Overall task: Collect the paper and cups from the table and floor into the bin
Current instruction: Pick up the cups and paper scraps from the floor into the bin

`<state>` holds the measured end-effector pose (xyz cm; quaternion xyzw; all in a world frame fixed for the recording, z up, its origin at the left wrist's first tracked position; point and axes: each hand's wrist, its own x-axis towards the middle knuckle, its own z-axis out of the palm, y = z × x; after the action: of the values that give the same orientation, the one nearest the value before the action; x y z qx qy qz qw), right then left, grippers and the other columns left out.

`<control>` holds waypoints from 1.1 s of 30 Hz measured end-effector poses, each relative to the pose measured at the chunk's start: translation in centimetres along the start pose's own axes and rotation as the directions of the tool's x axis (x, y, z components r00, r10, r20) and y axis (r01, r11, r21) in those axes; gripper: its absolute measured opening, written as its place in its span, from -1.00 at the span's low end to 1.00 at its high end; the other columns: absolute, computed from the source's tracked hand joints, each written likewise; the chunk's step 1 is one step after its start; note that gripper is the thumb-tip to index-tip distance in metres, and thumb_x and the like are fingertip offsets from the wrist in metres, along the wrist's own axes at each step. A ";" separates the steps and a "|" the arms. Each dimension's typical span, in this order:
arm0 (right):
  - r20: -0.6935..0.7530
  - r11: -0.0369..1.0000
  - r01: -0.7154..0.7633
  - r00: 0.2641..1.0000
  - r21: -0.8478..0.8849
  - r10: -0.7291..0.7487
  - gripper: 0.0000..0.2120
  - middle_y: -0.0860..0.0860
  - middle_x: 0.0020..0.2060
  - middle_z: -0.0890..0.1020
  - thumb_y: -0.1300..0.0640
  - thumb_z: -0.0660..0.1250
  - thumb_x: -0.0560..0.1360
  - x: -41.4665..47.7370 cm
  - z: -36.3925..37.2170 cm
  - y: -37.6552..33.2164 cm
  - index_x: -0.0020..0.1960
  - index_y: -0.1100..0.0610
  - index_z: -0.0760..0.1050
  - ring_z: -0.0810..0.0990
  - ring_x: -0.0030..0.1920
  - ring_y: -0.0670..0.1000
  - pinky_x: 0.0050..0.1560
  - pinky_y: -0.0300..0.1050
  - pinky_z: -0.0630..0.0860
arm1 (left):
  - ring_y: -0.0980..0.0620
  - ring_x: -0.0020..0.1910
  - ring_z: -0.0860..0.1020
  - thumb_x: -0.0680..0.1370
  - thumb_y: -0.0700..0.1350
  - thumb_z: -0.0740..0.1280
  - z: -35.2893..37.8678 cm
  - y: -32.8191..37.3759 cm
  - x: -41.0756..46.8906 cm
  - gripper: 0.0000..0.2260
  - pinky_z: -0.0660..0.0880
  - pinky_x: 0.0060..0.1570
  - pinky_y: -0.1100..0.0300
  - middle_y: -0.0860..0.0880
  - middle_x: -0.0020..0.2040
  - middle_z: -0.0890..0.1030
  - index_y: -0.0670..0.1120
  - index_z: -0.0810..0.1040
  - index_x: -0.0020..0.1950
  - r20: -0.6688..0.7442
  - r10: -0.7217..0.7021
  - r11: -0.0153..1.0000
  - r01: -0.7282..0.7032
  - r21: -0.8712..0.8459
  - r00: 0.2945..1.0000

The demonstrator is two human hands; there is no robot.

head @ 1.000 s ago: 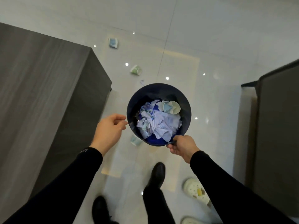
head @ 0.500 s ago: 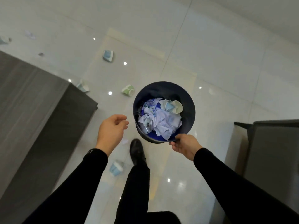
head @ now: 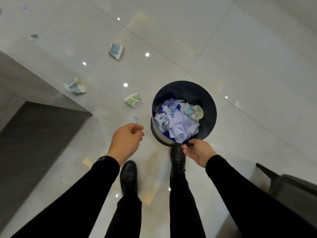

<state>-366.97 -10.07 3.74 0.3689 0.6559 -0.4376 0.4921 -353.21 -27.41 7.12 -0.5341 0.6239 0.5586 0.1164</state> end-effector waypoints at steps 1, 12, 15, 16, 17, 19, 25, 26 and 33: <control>0.009 1.000 -0.015 1.000 -0.024 0.015 -0.78 0.18 -0.30 0.55 0.32 0.07 0.57 1.2 -0.4 -0.8 -0.20 0.27 0.42 0.57 -0.42 0.01 -0.56 -0.28 0.53 | 0.04 -0.13 0.61 0.50 -0.19 0.24 1.0 0.3 0.9 -0.86 0.52 -0.05 0.13 -0.02 -0.12 0.65 -0.01 0.55 -0.02 -0.010 -0.016 1.000 0.016 -0.010 1.000; 0.045 0.941 -0.012 0.999 -0.337 0.029 -0.84 0.18 -0.35 0.53 0.36 0.14 0.51 12.0 -2.2 -6.4 -0.22 0.31 0.43 0.54 -0.47 0.02 -0.57 -0.29 0.53 | -0.01 -0.15 0.61 0.47 -0.21 0.26 9.0 1.4 8.3 -0.88 0.50 -0.05 0.11 -0.07 -0.13 0.65 -0.05 0.55 -0.07 -0.073 -0.117 0.983 0.105 -0.151 0.990; -0.007 0.944 -0.007 1.000 -0.331 0.005 -0.87 0.15 -0.33 0.52 0.30 0.14 0.55 12.7 -1.9 -6.8 0.03 0.31 0.43 0.49 -0.38 0.02 -0.53 -0.27 0.55 | 0.01 -0.13 0.61 0.48 -0.20 0.23 9.2 0.6 8.5 -0.86 0.52 -0.05 0.11 -0.05 -0.11 0.66 -0.04 0.55 -0.04 -0.085 -0.142 0.980 0.128 -0.151 0.986; -0.044 0.944 -0.002 0.999 -0.329 -0.013 -0.82 0.14 -0.33 0.51 0.27 0.14 0.57 12.7 -1.8 -6.7 0.11 0.31 0.42 0.49 -0.37 0.02 -0.44 -0.23 0.57 | 0.02 -0.13 0.62 0.48 -0.20 0.23 9.1 0.3 8.3 -0.85 0.53 -0.07 0.11 -0.04 -0.11 0.66 -0.04 0.55 -0.04 -0.091 -0.152 0.978 0.136 -0.161 0.984; -0.081 0.942 -0.005 0.996 -0.335 -0.024 -0.78 0.13 -0.32 0.51 0.25 0.15 0.57 12.4 -1.6 -6.5 0.17 0.31 0.42 0.49 -0.36 0.01 -0.34 -0.19 0.58 | 0.02 -0.13 0.62 0.47 -0.20 0.23 9.1 0.0 7.9 -0.85 0.53 -0.07 0.11 -0.04 -0.11 0.66 -0.04 0.55 -0.04 -0.096 -0.163 0.974 0.145 -0.174 0.982; -0.104 0.927 -0.036 0.995 -0.373 -0.003 -0.77 0.13 -0.32 0.50 0.21 0.17 0.57 11.1 -1.1 -5.8 0.18 0.29 0.42 0.49 -0.36 0.02 -0.25 -0.12 0.55 | 0.01 -0.12 0.62 0.47 -0.20 0.23 8.9 -0.5 7.1 -0.85 0.54 -0.05 0.08 -0.05 -0.10 0.67 -0.04 0.55 -0.05 -0.100 -0.183 0.966 0.160 -0.205 0.978; 0.218 0.607 0.162 0.976 -0.778 0.020 -0.87 0.06 -0.35 0.56 0.14 0.22 0.53 3.4 6.2 -1.1 -0.07 0.20 0.47 0.54 -0.38 -0.02 -0.33 -0.19 0.54 | 0.05 -0.11 0.61 0.48 -0.13 0.26 5.3 -4.5 2.0 -0.88 0.45 -0.20 0.25 0.05 -0.17 0.64 0.06 0.54 -0.07 -0.162 -0.243 0.940 0.190 -0.285 0.956; 0.304 0.543 0.276 0.952 -0.793 -0.040 -0.87 0.04 -0.35 0.58 0.14 0.22 0.52 2.5 7.8 -0.3 -0.04 0.19 0.49 0.54 -0.37 -0.03 -0.29 -0.17 0.55 | 0.07 -0.11 0.60 0.48 -0.11 0.26 4.3 -5.7 0.8 -0.88 0.41 -0.21 0.27 0.07 -0.18 0.62 0.06 0.54 -0.05 -0.184 -0.259 0.939 0.203 -0.278 0.948; 0.710 -0.030 0.711 0.695 -0.702 -0.114 -0.86 0.05 -0.21 0.67 0.09 0.22 0.49 -3.5 19.0 6.7 -0.05 0.08 0.54 0.65 -0.17 0.07 -0.03 -0.04 0.57 | 0.02 -0.10 0.55 0.51 -0.14 0.25 -3.3 -15.6 -7.0 -0.84 0.39 -0.16 0.26 0.01 -0.13 0.61 0.01 0.57 0.02 -0.381 -0.432 0.868 0.263 -0.420 0.817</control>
<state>-353.82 -25.70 3.20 -0.3827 0.7152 -0.1042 0.5754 -336.43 -23.33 4.52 -0.7699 0.4140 0.4847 -0.0306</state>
